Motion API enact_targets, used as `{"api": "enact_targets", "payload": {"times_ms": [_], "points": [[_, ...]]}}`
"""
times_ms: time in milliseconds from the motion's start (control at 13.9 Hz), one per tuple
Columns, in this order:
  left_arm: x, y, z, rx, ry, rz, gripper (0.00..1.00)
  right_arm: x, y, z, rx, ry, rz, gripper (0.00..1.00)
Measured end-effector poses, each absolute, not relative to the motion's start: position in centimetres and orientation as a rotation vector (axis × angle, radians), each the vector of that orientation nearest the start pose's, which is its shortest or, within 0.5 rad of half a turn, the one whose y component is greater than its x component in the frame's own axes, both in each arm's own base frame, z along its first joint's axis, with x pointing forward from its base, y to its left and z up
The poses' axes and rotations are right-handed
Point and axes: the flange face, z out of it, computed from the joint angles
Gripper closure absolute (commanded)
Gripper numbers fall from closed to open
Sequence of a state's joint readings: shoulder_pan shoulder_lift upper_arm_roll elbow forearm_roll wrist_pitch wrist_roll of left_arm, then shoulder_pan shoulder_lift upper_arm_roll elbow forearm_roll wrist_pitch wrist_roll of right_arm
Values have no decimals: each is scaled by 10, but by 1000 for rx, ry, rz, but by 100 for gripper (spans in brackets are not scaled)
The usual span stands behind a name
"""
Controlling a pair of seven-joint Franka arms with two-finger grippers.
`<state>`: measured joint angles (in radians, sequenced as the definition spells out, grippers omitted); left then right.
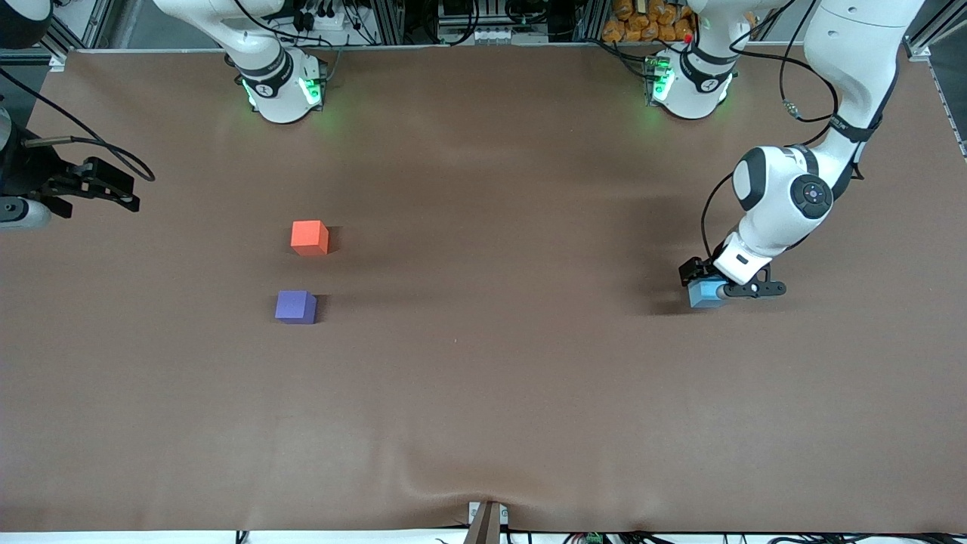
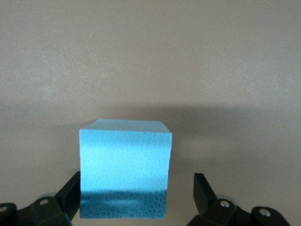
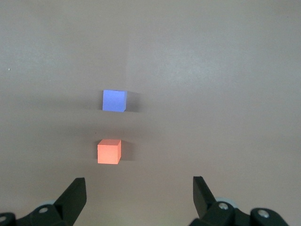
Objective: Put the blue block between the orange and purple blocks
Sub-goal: 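Close the left gripper on the light blue block, then lift and carry the blue block toward the table middle with the left gripper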
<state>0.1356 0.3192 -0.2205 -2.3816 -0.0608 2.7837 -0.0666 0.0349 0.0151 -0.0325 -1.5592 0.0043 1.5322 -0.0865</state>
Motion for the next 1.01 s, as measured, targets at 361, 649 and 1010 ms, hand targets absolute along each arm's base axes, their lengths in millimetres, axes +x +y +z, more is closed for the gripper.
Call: {"api": "enact_targets", "payload": {"times_ms": [361,649,1010], "points": [[521,-31,206,-3233,-121,-169,12,555,2,618,-3132,-141,67,0],[521,-29,206,-3233,-112,-170,89,556,3,616,-3132,-143,71,0],[521,-30,208,-3232,-53,-175,100,557,4,614,-3132,-144,78,0]]}}
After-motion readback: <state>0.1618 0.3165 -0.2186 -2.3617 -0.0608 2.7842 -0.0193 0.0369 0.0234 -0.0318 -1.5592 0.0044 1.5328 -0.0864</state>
